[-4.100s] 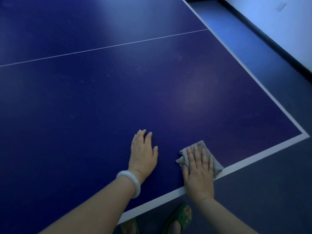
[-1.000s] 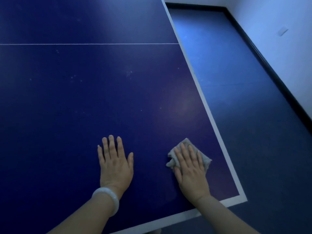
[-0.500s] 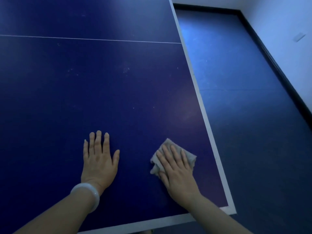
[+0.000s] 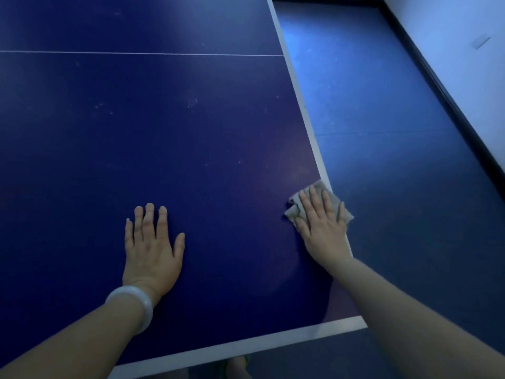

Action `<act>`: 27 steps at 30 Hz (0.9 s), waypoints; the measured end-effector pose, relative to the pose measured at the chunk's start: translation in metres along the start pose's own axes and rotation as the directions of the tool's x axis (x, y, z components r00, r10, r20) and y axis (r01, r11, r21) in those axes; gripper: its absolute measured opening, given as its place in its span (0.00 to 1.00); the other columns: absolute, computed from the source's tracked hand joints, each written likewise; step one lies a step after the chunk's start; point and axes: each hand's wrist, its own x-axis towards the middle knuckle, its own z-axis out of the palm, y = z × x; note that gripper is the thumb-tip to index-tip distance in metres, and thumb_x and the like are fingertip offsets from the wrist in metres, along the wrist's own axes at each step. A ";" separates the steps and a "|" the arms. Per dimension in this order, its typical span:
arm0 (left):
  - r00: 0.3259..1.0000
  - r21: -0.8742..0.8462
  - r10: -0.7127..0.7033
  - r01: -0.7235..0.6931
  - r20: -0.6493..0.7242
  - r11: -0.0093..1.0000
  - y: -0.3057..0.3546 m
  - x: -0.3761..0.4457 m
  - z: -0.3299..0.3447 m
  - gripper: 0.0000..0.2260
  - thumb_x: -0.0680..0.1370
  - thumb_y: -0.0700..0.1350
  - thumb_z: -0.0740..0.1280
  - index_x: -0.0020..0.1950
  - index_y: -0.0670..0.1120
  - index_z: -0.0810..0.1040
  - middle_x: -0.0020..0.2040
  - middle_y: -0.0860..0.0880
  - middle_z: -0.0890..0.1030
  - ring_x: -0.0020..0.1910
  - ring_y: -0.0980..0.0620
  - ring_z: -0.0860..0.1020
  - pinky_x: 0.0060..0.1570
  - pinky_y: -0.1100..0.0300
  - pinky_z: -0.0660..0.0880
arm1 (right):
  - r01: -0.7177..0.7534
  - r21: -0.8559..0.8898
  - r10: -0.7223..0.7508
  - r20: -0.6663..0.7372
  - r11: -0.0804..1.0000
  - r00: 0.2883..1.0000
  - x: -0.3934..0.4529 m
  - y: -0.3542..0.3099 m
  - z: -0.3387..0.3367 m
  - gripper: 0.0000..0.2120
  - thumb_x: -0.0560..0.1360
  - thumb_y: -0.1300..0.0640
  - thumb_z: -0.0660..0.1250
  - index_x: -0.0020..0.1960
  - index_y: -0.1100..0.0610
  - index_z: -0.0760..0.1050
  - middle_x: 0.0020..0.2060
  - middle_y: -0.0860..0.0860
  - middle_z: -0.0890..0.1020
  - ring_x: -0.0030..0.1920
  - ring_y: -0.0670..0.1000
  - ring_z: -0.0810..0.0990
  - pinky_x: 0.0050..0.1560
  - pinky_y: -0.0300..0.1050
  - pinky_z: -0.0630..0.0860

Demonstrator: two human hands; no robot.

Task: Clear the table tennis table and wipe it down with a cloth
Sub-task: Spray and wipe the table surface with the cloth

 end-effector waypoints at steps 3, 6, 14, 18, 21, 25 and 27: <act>1.000 -0.012 -0.004 0.004 0.001 1.000 -0.001 0.000 0.000 0.33 0.79 0.60 0.44 0.79 0.42 0.52 0.79 0.41 0.50 0.79 0.44 0.44 0.77 0.46 0.41 | 0.058 0.022 -0.057 -0.031 0.998 0.998 -0.075 0.015 0.016 0.28 0.81 0.42 0.44 0.80 0.48 0.48 0.80 0.47 0.47 0.79 0.51 0.43 0.76 0.61 0.45; 1.000 -0.018 -0.002 0.002 0.011 1.000 -0.001 -0.002 -0.001 0.33 0.79 0.60 0.44 0.79 0.42 0.52 0.79 0.41 0.49 0.79 0.44 0.43 0.77 0.46 0.40 | 0.015 0.031 -0.014 -0.051 0.999 0.999 -0.139 0.033 0.028 0.27 0.82 0.44 0.46 0.79 0.51 0.55 0.79 0.49 0.52 0.79 0.54 0.50 0.74 0.60 0.54; 1.000 -0.021 -0.001 0.001 0.010 1.000 0.001 -0.004 -0.004 0.33 0.79 0.59 0.45 0.79 0.42 0.52 0.79 0.41 0.49 0.79 0.44 0.44 0.77 0.46 0.40 | -0.181 0.127 0.190 -0.065 0.975 0.980 -0.097 0.009 0.019 0.29 0.81 0.43 0.42 0.79 0.53 0.52 0.79 0.51 0.50 0.79 0.53 0.46 0.77 0.58 0.51; 1.000 -0.015 -0.005 0.005 0.015 1.000 0.002 -0.003 -0.005 0.33 0.78 0.60 0.43 0.79 0.43 0.51 0.80 0.42 0.48 0.79 0.46 0.42 0.77 0.47 0.40 | -0.340 0.100 0.343 -0.019 0.935 0.939 -0.004 -0.016 0.006 0.30 0.81 0.40 0.39 0.80 0.49 0.39 0.78 0.48 0.37 0.78 0.52 0.36 0.77 0.59 0.41; 1.000 0.000 0.000 0.000 0.011 1.000 0.001 -0.003 -0.005 0.33 0.79 0.60 0.41 0.79 0.43 0.51 0.80 0.42 0.48 0.79 0.46 0.42 0.77 0.46 0.41 | -0.228 0.087 0.230 -0.008 0.970 0.973 0.025 -0.057 0.005 0.28 0.82 0.41 0.42 0.78 0.47 0.35 0.77 0.49 0.34 0.77 0.55 0.33 0.75 0.62 0.33; 1.000 0.006 0.006 -0.006 0.011 1.000 0.000 -0.003 -0.005 0.35 0.78 0.61 0.38 0.79 0.43 0.52 0.79 0.41 0.50 0.79 0.45 0.44 0.77 0.45 0.43 | 0.326 0.049 -0.325 -0.026 0.944 0.945 -0.005 -0.094 0.016 0.27 0.83 0.41 0.42 0.80 0.47 0.44 0.79 0.47 0.44 0.79 0.51 0.38 0.75 0.60 0.38; 1.000 -0.010 0.000 0.000 0.018 1.000 0.000 -0.002 -0.005 0.35 0.77 0.62 0.37 0.79 0.43 0.52 0.80 0.42 0.49 0.79 0.46 0.43 0.77 0.45 0.43 | 0.440 0.026 -0.440 -0.019 0.897 0.898 -0.007 -0.073 0.015 0.27 0.82 0.40 0.44 0.80 0.46 0.48 0.79 0.45 0.46 0.79 0.49 0.42 0.75 0.58 0.41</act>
